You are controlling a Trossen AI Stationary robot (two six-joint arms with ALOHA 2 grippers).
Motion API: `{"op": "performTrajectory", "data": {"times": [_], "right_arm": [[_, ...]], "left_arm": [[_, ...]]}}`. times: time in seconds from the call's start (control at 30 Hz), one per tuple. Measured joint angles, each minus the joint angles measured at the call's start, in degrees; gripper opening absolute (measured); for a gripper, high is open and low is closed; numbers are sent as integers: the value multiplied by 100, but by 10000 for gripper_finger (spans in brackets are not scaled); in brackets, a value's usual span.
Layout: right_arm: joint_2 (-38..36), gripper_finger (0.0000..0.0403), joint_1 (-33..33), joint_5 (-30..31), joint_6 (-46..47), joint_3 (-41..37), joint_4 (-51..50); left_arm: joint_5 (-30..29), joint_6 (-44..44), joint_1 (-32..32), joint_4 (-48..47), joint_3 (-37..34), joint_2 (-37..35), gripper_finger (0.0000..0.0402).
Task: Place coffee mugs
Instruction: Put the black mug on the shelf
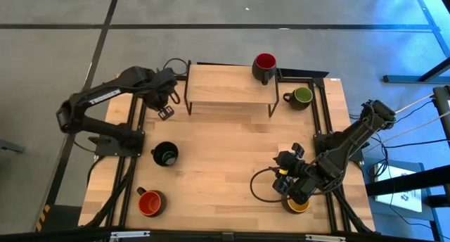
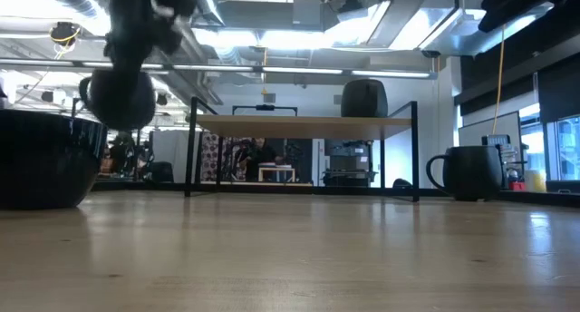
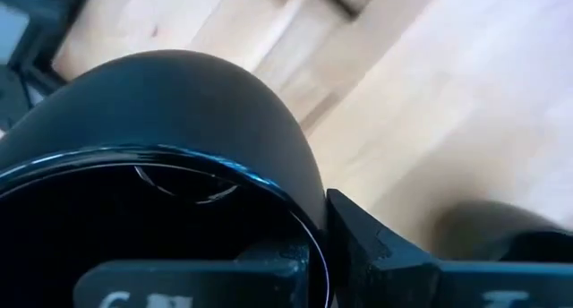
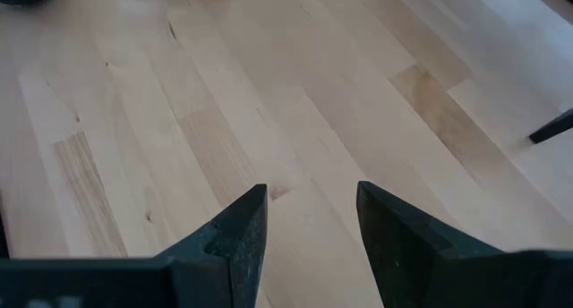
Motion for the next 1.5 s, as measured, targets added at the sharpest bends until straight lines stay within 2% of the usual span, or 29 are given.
{"op": "performTrajectory", "data": {"times": [0.2,0.33,0.5,0.67,0.83,0.97,1.23,1.5], "right_arm": [[0,163,-2,2,-21,-1,2],[0,163,0,-4,-24,-1,-29],[0,163,0,-58,-24,-1,-63],[2,163,-2,-164,-17,-1,-83],[2,163,-71,-351,231,-1,-74],[3,163,-184,-619,328,-3,-167],[2,163,-229,-620,350,-3,-269],[2,163,-229,-678,450,-3,-284]], "left_arm": [[962,-163,-1055,195,534,-244,13],[1262,-603,-1917,436,689,-239,14],[1199,-960,-2836,1075,692,-159,15],[1108,-1193,-3408,1937,696,111,15],[1101,-1437,-3739,2504,702,635,15],[1036,-1456,-3990,2317,1168,1275,16],[801,-1252,-4226,2038,2351,2562,16],[785,-1240,-4267,1943,2563,3442,16]]}}
